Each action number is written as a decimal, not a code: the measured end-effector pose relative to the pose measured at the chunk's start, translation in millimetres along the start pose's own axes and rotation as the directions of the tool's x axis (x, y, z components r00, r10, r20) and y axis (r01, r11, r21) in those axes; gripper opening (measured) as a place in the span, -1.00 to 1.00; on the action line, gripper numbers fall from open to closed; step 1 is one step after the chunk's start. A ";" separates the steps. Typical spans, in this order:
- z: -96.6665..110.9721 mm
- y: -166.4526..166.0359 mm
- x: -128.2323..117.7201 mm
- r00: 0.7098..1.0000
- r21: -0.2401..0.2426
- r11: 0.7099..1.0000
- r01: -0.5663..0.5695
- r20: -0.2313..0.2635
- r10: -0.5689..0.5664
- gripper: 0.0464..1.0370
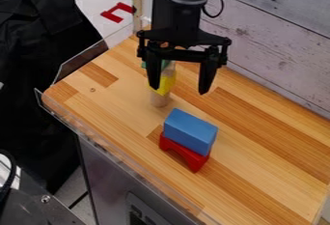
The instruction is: Remove the green triangle from the tower to the right side of the table
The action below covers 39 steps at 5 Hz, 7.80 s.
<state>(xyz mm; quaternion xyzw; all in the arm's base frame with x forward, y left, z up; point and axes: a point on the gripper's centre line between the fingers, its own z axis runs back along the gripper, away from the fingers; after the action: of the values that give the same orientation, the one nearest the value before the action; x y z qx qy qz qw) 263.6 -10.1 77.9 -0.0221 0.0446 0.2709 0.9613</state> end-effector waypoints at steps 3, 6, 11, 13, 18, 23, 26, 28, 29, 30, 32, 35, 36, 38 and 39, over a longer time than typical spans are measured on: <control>-3.9 11.0 -2.7 0.999 0.043 0.998 -0.049 0.024 0.048 0.93; 28.5 42.4 17.1 0.999 0.025 0.999 0.032 0.017 -0.033 0.93; 41.6 39.5 38.4 0.961 -0.093 0.956 0.278 0.035 -0.276 0.93; 25.1 42.9 40.5 0.947 -0.078 0.945 0.318 -0.006 -0.320 0.93; 2.0 43.5 45.6 0.946 -0.064 0.948 0.312 -0.071 -0.316 0.84; 14.9 38.0 44.7 0.952 -0.022 0.954 0.299 -0.064 -0.300 -0.03; 17.2 -48.5 26.7 0.885 0.001 0.885 0.465 -0.027 -0.465 -0.03; -25.6 -101.3 -8.5 0.828 -0.103 0.834 0.542 -0.103 -0.550 -0.03; -45.6 -111.8 -17.7 0.807 -0.088 0.817 0.570 -0.127 -0.577 -0.03; -59.0 -111.2 -23.1 0.804 -0.086 0.821 0.565 -0.165 -0.571 -0.03; -82.7 -90.3 -30.6 0.826 -0.072 0.852 0.518 -0.218 -0.520 -0.03; -84.5 -83.1 -26.3 0.848 0.007 0.867 0.498 -0.216 -0.484 0.77; -77.0 -89.1 -20.3 0.853 0.034 0.864 0.502 -0.181 -0.489 0.93; -15.8 -111.7 -1.7 0.856 0.038 0.856 0.516 0.022 -0.517 0.93; 12.4 -103.7 5.9 0.873 0.017 0.877 0.481 0.078 -0.481 0.93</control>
<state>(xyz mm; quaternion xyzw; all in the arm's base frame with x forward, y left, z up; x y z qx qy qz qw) 323.7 -94.6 91.5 -0.0232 -0.0013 0.0244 0.9994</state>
